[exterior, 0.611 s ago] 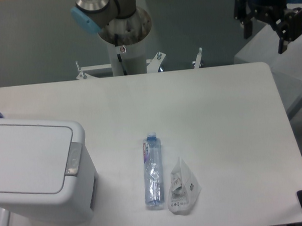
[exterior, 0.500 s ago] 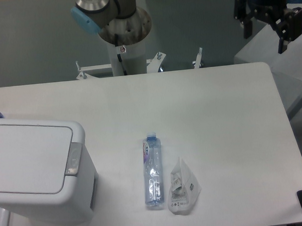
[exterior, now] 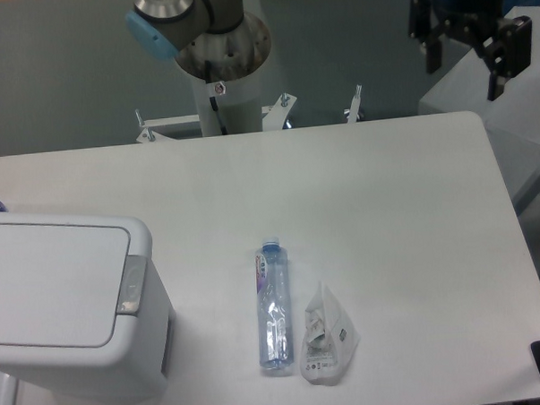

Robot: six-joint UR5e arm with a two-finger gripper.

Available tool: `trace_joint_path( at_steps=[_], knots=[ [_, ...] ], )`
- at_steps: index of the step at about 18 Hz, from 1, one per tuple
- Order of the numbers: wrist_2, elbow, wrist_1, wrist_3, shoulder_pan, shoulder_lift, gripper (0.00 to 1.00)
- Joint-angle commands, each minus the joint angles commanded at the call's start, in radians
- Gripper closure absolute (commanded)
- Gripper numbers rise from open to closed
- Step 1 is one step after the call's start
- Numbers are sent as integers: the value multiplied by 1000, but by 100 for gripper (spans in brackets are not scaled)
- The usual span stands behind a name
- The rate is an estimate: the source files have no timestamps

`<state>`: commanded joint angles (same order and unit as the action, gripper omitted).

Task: Open the trash can

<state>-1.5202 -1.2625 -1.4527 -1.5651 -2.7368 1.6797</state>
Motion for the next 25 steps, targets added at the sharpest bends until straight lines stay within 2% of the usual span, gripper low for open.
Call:
trace_joint_path(
  at_steps=[7, 11, 14, 16, 19, 25],
  knots=[
    [52, 0, 5, 399, 153, 11, 0],
    [196, -2, 84, 626, 242, 43, 0],
    [225, -9, 164, 831, 311, 64, 0],
    [229, -6, 219, 911, 365, 84, 0],
    [247, -8, 284, 1023, 399, 112, 0],
    [248, -9, 302, 1060, 451, 135, 0]
  ],
)
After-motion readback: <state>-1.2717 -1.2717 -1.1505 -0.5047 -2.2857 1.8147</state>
